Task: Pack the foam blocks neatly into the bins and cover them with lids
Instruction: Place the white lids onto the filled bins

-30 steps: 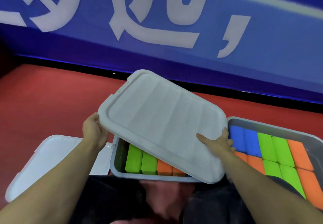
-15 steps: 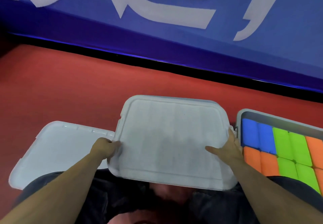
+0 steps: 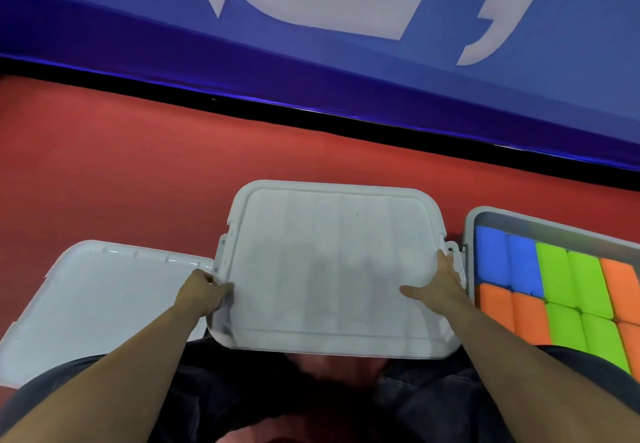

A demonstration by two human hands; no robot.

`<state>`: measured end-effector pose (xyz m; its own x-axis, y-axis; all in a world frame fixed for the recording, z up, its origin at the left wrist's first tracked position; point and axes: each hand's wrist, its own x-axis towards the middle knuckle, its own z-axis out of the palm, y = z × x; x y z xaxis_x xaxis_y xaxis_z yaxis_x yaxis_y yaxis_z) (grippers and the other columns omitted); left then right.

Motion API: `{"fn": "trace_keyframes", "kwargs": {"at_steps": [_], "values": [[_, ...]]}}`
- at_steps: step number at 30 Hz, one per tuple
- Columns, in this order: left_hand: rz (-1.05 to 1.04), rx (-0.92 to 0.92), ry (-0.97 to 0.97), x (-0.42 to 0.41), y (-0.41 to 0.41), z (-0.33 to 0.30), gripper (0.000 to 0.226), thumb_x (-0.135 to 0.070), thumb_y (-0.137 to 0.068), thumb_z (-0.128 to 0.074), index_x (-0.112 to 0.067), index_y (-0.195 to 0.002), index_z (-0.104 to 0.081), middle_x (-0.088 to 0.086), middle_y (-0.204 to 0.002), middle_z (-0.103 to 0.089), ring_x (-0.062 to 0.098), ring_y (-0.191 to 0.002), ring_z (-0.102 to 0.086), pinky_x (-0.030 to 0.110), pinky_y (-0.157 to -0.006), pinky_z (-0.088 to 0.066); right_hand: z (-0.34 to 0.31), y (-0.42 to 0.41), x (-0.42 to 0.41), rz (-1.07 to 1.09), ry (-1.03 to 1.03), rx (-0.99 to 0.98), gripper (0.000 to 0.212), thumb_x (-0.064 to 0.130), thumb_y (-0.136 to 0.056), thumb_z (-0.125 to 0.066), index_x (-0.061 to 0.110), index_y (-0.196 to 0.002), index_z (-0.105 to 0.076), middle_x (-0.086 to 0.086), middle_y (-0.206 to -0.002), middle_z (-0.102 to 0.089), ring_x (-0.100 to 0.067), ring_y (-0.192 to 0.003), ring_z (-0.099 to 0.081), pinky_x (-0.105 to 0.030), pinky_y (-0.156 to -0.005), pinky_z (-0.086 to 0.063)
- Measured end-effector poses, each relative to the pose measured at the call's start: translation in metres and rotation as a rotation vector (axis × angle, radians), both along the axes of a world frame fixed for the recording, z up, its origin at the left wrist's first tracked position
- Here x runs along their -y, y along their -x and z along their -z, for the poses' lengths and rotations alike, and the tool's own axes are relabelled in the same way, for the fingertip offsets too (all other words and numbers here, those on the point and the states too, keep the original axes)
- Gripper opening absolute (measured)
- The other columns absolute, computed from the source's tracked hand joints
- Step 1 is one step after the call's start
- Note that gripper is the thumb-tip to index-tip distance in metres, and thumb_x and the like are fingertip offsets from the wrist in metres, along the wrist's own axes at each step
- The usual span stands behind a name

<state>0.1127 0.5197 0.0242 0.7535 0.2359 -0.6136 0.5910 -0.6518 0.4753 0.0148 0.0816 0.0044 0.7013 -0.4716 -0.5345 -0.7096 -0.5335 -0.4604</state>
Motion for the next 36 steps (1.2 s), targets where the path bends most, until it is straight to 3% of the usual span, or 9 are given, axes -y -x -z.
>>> {"fn": "trace_keyframes", "kwargs": {"at_steps": [2, 4, 6, 13, 18, 22, 27, 31, 36], "values": [[-0.147, 0.017, 0.125, 0.003, -0.001, 0.007, 0.033, -0.028, -0.089, -0.076, -0.001, -0.079, -0.061, 0.015, -0.081, -0.065, 0.031, -0.076, -0.059, 0.035, -0.070, -0.046, 0.003, 0.003, 0.001, 0.068, 0.003, -0.002, 0.145, 0.052, -0.060, -0.094, 0.025, -0.161, 0.007, -0.002, -0.170, 0.002, -0.030, -0.155, -0.010, -0.055, -0.122, -0.019], [-0.286, 0.019, 0.233, 0.005, 0.000, 0.013, 0.060, -0.033, -0.089, -0.076, 0.006, -0.128, -0.054, 0.022, -0.126, -0.061, 0.040, -0.107, -0.060, 0.042, -0.087, -0.048, 0.005, 0.005, 0.002, 0.146, 0.014, -0.023, 0.151, 0.059, -0.051, -0.094, 0.029, -0.160, 0.006, -0.006, -0.167, -0.008, -0.033, -0.151, -0.019, -0.058, -0.119, -0.023], [-0.311, 0.024, 0.262, 0.008, 0.000, 0.017, 0.080, -0.034, -0.091, -0.073, 0.006, -0.148, -0.032, 0.020, -0.139, -0.050, 0.041, -0.120, -0.054, 0.044, -0.094, -0.046, 0.007, 0.005, 0.002, 0.174, 0.006, -0.015, 0.154, 0.060, -0.047, -0.095, 0.030, -0.160, 0.005, -0.009, -0.164, -0.015, -0.035, -0.149, -0.023, -0.060, -0.118, -0.024], [-0.330, 0.112, 0.279, 0.006, -0.004, 0.019, 0.036, -0.018, -0.088, -0.076, 0.004, -0.111, -0.059, 0.021, -0.099, -0.064, 0.030, -0.074, -0.058, 0.044, -0.077, -0.051, 0.006, 0.008, -0.001, 0.190, -0.041, -0.022, 0.148, 0.057, -0.057, -0.094, 0.022, -0.162, 0.005, -0.008, -0.168, -0.010, -0.033, -0.153, -0.016, -0.055, -0.122, -0.021], [-0.219, 0.197, 0.274, 0.010, -0.002, 0.019, 0.015, -0.013, -0.093, -0.068, -0.017, -0.108, -0.066, 0.008, -0.104, -0.069, 0.032, -0.097, -0.065, 0.042, -0.093, -0.051, 0.007, 0.009, 0.003, 0.175, -0.070, 0.002, 0.146, 0.059, -0.058, -0.092, 0.021, -0.162, 0.004, -0.007, -0.168, -0.011, -0.031, -0.153, -0.017, -0.052, -0.123, -0.023], [-0.121, 0.240, 0.179, 0.013, -0.012, 0.015, 0.031, -0.015, -0.097, -0.063, -0.006, -0.126, -0.064, 0.014, -0.119, -0.067, 0.035, -0.111, -0.061, 0.045, -0.100, -0.047, 0.005, 0.014, 0.011, 0.197, -0.245, 0.081, 0.141, 0.055, -0.062, -0.092, 0.022, -0.162, 0.001, 0.001, -0.164, -0.023, -0.023, -0.149, -0.029, -0.044, -0.121, -0.029], [-0.121, 0.236, 0.088, 0.017, -0.032, 0.011, 0.032, -0.009, -0.097, -0.061, -0.002, -0.128, -0.062, 0.018, -0.120, -0.067, 0.038, -0.111, -0.060, 0.042, -0.096, -0.044, -0.006, 0.018, 0.023, 0.227, -0.400, 0.135, 0.087, 0.045, -0.070, -0.090, 0.024, -0.143, -0.048, 0.008, -0.124, -0.062, -0.016, -0.115, -0.059, -0.032, -0.102, -0.048], [-0.096, 0.204, 0.019, 0.021, -0.036, 0.013, 0.025, -0.008, -0.098, -0.060, -0.001, -0.121, -0.063, 0.021, -0.116, -0.067, 0.041, -0.109, -0.059, 0.046, -0.097, -0.046, -0.002, 0.024, 0.023, 0.290, -0.326, 0.167, 0.110, 0.045, -0.077, -0.086, 0.013, -0.160, -0.022, -0.003, -0.167, -0.021, -0.022, -0.148, -0.032, -0.039, -0.120, -0.032], [-0.059, 0.198, -0.019, 0.023, -0.034, 0.010, 0.022, -0.009, -0.099, -0.058, 0.001, -0.119, -0.061, 0.023, -0.114, -0.066, 0.040, -0.104, -0.058, 0.041, -0.089, -0.043, -0.006, 0.024, 0.021, 0.357, -0.380, 0.215, 0.109, 0.040, -0.080, -0.085, 0.014, -0.162, -0.017, -0.006, -0.165, -0.024, -0.023, -0.146, -0.036, -0.035, -0.115, -0.034]]}}
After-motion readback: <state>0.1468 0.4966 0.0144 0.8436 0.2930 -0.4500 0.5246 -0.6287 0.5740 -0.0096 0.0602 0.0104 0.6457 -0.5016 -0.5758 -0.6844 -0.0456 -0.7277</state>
